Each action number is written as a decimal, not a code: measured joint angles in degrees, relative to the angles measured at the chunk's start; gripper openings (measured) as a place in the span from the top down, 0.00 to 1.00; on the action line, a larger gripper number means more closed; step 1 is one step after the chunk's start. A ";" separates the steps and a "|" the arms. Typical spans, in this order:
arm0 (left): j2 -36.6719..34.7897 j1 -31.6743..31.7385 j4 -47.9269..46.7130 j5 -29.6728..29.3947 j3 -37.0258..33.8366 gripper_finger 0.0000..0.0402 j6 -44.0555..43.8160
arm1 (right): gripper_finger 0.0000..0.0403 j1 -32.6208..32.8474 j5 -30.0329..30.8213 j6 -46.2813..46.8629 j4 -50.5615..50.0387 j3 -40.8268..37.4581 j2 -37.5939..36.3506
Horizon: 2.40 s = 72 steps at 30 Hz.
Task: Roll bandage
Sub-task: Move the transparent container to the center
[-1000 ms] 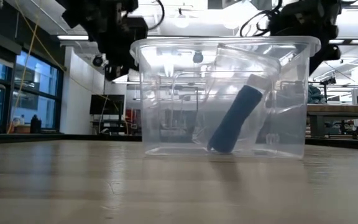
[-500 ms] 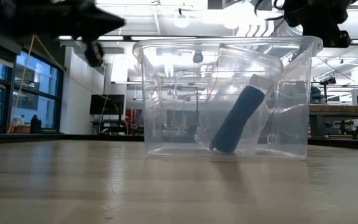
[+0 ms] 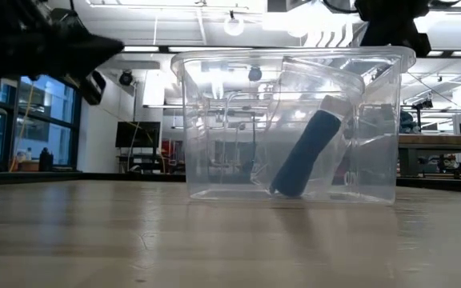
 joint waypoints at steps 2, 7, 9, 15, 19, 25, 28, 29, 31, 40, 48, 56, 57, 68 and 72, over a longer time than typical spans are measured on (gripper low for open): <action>-0.09 0.00 -2.55 0.48 -0.02 1.00 3.23 | 1.00 0.00 0.00 0.00 1.80 0.00 -0.04; -0.02 0.02 -5.55 4.10 0.00 1.00 7.11 | 1.00 0.00 0.00 -1.36 7.51 0.00 -0.04; 0.00 -0.04 -6.89 4.85 0.00 1.00 7.13 | 1.00 0.09 -0.03 -2.71 8.99 0.00 -0.04; 0.00 -0.04 -9.33 4.87 0.00 1.00 7.15 | 1.00 0.26 -0.06 -6.32 10.29 0.00 -0.19; 0.03 -0.04 -9.82 4.81 0.00 1.00 7.15 | 1.00 0.28 -1.12 -8.34 16.83 -3.98 -3.72; 0.04 -0.04 -9.94 4.72 0.00 1.00 7.14 | 1.00 6.68 -7.72 2.25 20.21 -17.78 -15.06; 0.04 -0.04 -10.01 4.72 0.00 1.00 7.13 | 1.00 12.29 -6.97 7.15 26.07 -26.19 -19.08; 0.04 -0.04 -10.00 4.73 0.00 1.00 7.15 | 1.00 13.88 -6.08 7.65 28.61 -28.68 -19.82; 0.04 -0.04 -9.98 4.74 0.00 1.00 7.13 | 1.00 16.39 -3.88 7.47 33.98 -32.80 -20.43; 0.04 -0.04 -10.05 4.74 0.00 1.00 7.15 | 1.00 20.39 -1.91 3.84 33.48 -40.61 -20.55; 0.04 -0.04 -10.03 4.74 0.00 1.00 7.13 | 1.00 17.36 3.48 -4.62 38.96 -43.29 -20.50; 0.04 -0.04 -10.01 4.74 0.00 1.00 7.11 | 1.00 11.06 2.38 -14.64 44.69 -43.95 -18.83; 0.04 -0.04 -10.00 4.74 0.00 1.00 7.13 | 1.00 10.06 1.48 -16.15 45.80 -43.95 -18.04; 0.06 -0.04 -10.03 4.74 0.00 1.00 7.13 | 1.00 1.08 -6.21 -27.60 59.66 -43.95 -6.96; 0.06 -0.02 -10.03 4.74 0.00 1.00 7.13 | 1.00 -1.67 -6.88 -30.93 63.64 -43.95 -5.55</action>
